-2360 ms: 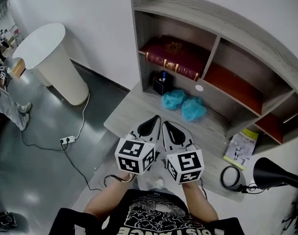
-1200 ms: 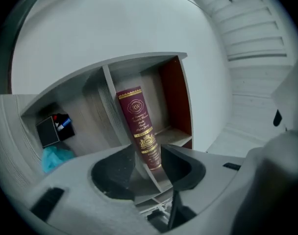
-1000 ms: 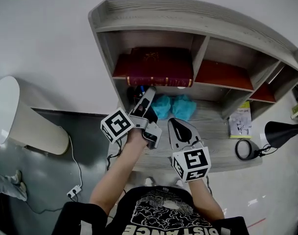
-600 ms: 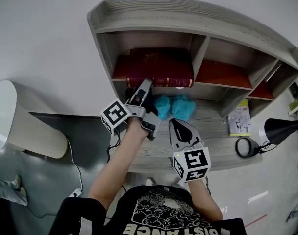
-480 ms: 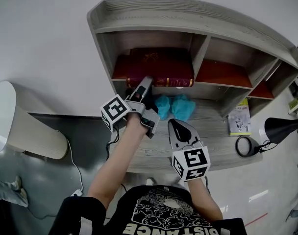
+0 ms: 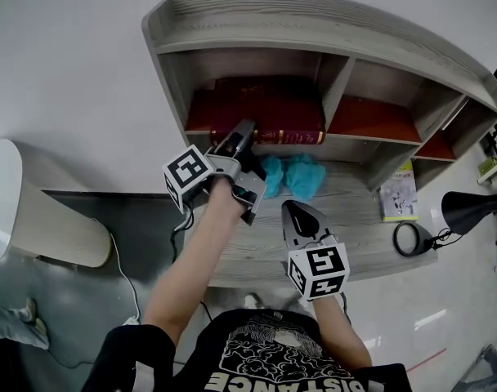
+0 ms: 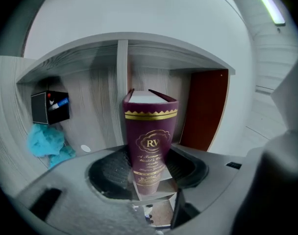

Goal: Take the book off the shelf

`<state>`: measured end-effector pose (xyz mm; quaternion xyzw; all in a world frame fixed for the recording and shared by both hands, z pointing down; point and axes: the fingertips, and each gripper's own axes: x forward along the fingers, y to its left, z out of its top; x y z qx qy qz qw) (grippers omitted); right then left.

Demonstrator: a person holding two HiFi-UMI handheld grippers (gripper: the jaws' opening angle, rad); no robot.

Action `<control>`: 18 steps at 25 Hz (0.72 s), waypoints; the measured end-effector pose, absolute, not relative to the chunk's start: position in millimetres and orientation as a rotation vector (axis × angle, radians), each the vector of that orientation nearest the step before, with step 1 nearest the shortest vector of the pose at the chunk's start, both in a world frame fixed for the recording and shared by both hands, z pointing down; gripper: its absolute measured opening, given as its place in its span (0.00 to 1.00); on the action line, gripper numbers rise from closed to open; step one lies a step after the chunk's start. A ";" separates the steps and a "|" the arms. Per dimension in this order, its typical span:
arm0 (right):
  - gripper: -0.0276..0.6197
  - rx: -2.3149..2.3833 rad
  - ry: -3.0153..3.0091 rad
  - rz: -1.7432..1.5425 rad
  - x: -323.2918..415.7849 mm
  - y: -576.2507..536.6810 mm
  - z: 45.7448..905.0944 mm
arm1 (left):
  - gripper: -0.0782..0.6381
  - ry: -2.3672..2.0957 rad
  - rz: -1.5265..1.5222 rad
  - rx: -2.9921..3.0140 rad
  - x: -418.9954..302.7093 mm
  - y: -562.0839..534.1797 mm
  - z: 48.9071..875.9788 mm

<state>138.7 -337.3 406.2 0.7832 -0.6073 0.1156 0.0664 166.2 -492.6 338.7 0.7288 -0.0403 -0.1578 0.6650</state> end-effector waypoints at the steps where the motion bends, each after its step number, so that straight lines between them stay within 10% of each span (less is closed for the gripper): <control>1: 0.07 2.361 -1.831 0.352 138.3 -337.6 406.9 | 0.40 -0.088 -0.360 1.647 166.5 -492.5 339.5; 18: 0.07 2.362 -1.867 0.329 123.2 -315.7 395.4 | 0.39 -0.033 -0.486 1.638 127.7 -462.6 336.2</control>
